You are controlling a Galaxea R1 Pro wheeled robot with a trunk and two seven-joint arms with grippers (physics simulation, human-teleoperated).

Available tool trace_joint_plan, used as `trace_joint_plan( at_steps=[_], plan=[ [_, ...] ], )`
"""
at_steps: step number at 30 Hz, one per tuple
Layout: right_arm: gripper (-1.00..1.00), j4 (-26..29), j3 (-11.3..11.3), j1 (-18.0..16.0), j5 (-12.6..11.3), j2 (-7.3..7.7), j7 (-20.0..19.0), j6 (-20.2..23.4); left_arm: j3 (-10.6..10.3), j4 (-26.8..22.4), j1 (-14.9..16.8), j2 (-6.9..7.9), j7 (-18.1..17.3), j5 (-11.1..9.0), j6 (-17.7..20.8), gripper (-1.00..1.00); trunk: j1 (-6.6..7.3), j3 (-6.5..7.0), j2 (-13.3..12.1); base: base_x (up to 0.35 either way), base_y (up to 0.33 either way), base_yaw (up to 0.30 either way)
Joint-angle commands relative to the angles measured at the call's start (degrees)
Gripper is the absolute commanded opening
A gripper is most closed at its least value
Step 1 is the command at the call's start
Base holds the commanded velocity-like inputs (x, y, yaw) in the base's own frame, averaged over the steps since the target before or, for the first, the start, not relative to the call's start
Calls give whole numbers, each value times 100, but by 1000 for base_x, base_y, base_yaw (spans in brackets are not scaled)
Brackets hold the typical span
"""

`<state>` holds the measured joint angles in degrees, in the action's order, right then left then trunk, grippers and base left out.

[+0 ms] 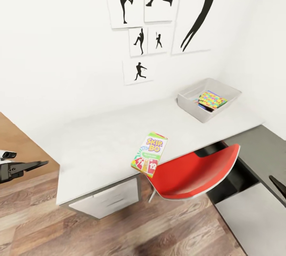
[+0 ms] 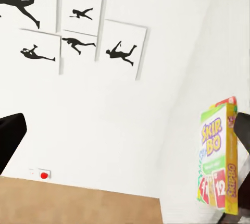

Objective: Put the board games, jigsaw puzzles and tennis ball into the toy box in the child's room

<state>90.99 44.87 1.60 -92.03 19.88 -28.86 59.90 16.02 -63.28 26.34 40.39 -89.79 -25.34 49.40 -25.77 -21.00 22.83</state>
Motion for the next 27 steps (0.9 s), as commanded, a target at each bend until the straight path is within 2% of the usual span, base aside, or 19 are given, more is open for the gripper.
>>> trace_joint_plan(
  at_steps=[1, 5, 6, 8, 9, 11, 16, 18, 19, 23, 27],
  plan=[
    [100, -9, 2, 11, 178, -23, -68, 10, -3, 0, 3, 0, -21, 1, 61, 100, -2, 1, 9, -159, 0, -156],
    [100, -38, -3, 34, 854, -214, -141, 10, -3, 0, 3, 0, -21, 2, 61, 100, -2, 36, 9, -173, -13, -153],
    [100, -44, 0, 40, 1253, -359, -184, 10, -3, 0, 3, 0, -21, 2, 61, 100, -2, 45, 9, -171, -53, -118],
    [100, -48, 5, 44, 1657, -512, -233, 10, -2, 0, 1, 2, -21, 3, 61, 100, -2, 61, 9, -159, -65, -89],
    [100, -51, 8, 47, 2051, -664, -279, 10, -2, 0, 2, 1, -21, 3, 61, 100, -2, 66, 9, -130, -76, -51],
    [100, -52, 5, 48, 2431, -795, -311, -45, -2, 0, 2, 2, -21, 3, 61, 100, -2, 74, 9, -112, -78, -36],
    [100, -56, -43, 50, 3300, -1045, -357, -505, -7, 0, 3, 2, -21, 3, 61, 100, -2, 82, 9, -60, -79, -17],
    [100, -66, -101, 50, 3598, -1134, -376, -717, -5, 0, 3, 3, -21, 3, 61, 100, -2, 84, 9, -26, -59, -8],
    [100, -86, -194, 50, 3853, -1217, -398, -898, -4, 0, 3, 1, -21, 3, 61, 100, -2, 84, 9, -15, -34, -4],
    [100, -133, -427, 51, 4212, -1353, -431, -1167, -3, 0, 2, 1, -21, 3, 61, 100, -2, 85, 9, -9, -20, -3],
    [100, -199, -615, 51, 4384, -1439, -445, -1407, -3, 2, 2, 1, -21, 3, 61, 100, -2, 86, 9, -4, -8, -1]
  ],
)
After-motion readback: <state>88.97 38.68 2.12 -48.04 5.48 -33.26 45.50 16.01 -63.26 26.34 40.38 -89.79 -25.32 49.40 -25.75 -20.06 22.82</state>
